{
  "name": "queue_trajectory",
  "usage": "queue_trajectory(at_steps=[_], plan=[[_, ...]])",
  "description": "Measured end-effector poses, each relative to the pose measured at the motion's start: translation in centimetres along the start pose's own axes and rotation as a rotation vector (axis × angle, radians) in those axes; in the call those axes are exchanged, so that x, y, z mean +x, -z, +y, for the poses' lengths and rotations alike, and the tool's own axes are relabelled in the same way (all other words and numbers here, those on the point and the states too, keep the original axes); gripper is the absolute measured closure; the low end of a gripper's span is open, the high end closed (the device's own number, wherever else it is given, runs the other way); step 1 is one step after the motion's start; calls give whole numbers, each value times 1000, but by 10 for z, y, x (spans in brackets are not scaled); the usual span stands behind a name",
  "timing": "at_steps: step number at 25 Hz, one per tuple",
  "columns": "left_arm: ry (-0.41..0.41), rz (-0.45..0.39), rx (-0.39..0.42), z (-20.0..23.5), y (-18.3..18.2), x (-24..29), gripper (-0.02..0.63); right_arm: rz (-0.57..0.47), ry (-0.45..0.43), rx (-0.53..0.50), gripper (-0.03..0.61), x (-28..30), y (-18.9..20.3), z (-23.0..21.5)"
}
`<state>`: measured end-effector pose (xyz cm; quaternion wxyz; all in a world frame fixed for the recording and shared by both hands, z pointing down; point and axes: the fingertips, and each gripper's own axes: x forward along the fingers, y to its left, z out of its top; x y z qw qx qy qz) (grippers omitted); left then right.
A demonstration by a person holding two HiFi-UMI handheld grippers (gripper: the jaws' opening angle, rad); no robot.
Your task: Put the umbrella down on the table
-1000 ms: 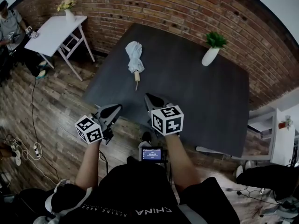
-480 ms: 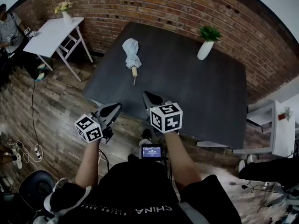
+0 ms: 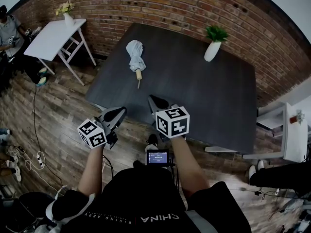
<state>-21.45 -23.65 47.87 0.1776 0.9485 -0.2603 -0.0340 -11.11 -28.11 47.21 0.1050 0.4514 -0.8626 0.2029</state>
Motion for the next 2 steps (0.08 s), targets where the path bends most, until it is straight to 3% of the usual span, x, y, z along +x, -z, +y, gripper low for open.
queue_trajectory(at_steps=[2], plan=[[0, 1, -2, 0, 0, 1, 612, 0, -1, -1, 569, 0, 0, 0]])
